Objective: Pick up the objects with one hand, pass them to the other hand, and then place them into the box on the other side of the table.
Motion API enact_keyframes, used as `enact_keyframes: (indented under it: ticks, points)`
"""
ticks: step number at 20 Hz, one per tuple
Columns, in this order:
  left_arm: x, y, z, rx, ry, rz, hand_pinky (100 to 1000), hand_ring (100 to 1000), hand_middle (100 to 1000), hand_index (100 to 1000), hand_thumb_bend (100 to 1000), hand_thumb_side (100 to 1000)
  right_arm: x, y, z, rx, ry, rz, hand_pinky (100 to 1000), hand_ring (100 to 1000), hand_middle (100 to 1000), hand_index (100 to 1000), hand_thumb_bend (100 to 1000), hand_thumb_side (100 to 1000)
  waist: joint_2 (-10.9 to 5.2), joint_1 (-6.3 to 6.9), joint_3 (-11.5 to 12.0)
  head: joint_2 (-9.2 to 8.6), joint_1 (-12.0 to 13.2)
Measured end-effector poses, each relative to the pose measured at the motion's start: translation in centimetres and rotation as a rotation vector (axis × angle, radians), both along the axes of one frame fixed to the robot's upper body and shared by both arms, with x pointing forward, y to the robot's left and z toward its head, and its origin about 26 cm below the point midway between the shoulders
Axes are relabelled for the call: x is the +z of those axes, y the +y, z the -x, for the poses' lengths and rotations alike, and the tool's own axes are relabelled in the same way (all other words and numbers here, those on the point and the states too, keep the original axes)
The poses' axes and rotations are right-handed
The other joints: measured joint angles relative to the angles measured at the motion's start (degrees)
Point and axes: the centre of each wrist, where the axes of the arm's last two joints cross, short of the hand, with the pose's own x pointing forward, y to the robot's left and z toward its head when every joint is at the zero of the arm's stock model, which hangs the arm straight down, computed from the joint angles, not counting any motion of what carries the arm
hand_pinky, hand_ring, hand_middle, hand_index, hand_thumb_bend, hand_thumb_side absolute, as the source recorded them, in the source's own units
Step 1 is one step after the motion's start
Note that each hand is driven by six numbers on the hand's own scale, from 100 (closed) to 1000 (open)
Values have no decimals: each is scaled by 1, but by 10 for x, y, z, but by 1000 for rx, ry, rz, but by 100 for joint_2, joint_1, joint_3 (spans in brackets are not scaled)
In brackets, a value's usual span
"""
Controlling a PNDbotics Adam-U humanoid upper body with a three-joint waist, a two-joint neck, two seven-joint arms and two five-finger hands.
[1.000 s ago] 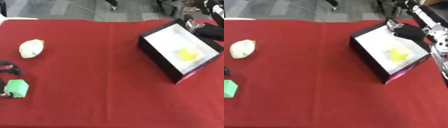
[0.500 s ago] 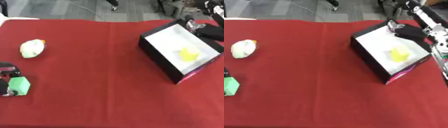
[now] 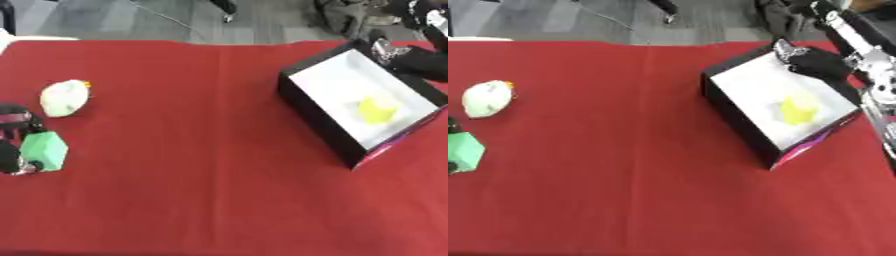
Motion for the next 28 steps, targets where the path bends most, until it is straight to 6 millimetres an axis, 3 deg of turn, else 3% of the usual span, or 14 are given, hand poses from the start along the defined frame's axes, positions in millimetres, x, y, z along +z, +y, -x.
enact_keyframes:
  ticks: [4, 8, 10, 19, 28]
  points:
    - [11, -24, 7, -30, -173, 103, 680, 582, 512, 601, 100, 100, 19, 20, 10, 113, -70, -3, 1000, 1000, 913, 986, 100, 401, -4, -1, -3, -3, -77]
    - [7, -53, 10, -64, -357, 235, 645, 546, 507, 604, 100, 118, 37, 50, 23, 291, -123, 67, 1000, 1000, 917, 973, 100, 262, -10, -20, -15, -7, -238]
    - [2, -67, 11, -81, -441, 288, 636, 534, 504, 604, 100, 131, 44, 63, 26, 375, -135, 127, 1000, 1000, 917, 970, 100, 234, -17, -36, -19, -7, -317]
    - [-23, -117, 16, -165, -709, 414, 598, 494, 486, 601, 100, 177, 43, 103, 29, 587, -100, 392, 988, 1000, 927, 964, 100, 183, -19, -68, -40, -3, -620]
    - [-40, -149, 22, -225, -831, 517, 571, 473, 464, 597, 100, 228, 39, 134, 34, 669, -66, 497, 987, 1000, 939, 978, 100, 157, -19, -104, -43, -2, -766]
